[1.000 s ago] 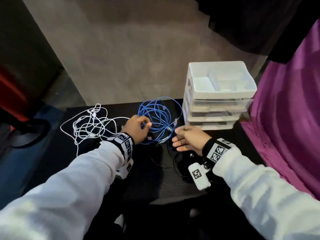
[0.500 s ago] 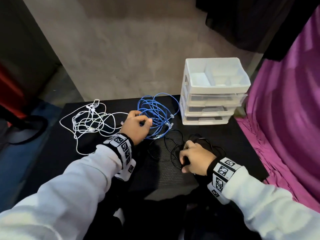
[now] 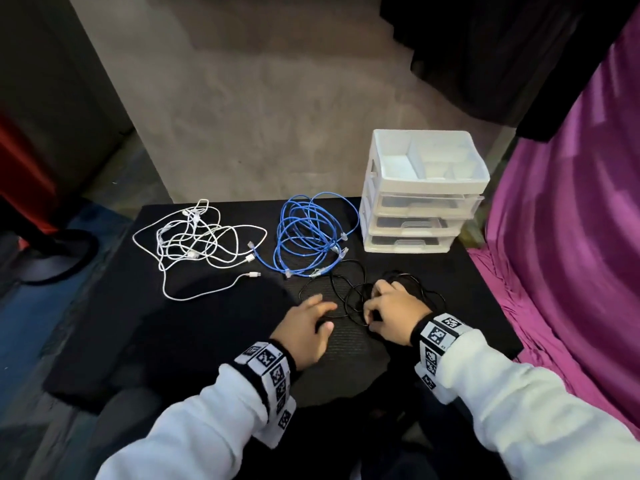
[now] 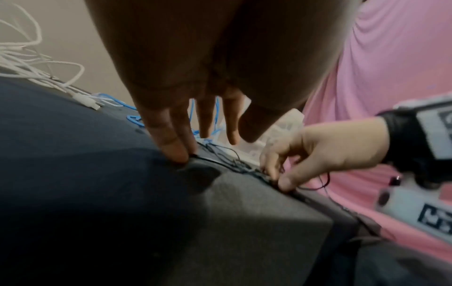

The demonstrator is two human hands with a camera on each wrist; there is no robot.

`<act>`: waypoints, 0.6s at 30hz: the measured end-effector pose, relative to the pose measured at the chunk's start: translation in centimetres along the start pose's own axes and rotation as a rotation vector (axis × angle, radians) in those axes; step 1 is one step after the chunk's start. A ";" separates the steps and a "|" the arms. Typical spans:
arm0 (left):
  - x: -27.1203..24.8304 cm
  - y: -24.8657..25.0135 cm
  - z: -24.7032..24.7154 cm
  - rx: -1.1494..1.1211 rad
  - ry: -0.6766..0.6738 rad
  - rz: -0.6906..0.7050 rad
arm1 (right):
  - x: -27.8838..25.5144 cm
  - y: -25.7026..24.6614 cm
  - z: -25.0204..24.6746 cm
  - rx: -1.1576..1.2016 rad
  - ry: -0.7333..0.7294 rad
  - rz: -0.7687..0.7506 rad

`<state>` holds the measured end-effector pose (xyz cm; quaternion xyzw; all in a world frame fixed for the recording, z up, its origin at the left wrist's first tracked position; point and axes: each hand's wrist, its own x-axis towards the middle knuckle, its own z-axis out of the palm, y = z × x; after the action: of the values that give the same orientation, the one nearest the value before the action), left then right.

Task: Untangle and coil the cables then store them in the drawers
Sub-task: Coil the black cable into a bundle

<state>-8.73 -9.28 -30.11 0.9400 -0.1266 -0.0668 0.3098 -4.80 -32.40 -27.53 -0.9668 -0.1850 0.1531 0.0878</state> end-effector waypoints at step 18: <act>-4.4 5.5 -9.9 -0.908 0.431 -0.065 | -3.4 3.5 -10.1 0.824 0.763 0.169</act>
<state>-12.03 -6.71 -18.67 0.7062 0.0117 0.0710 0.7044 -3.34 -38.06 -17.98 -0.8508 0.0131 -0.1412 0.5060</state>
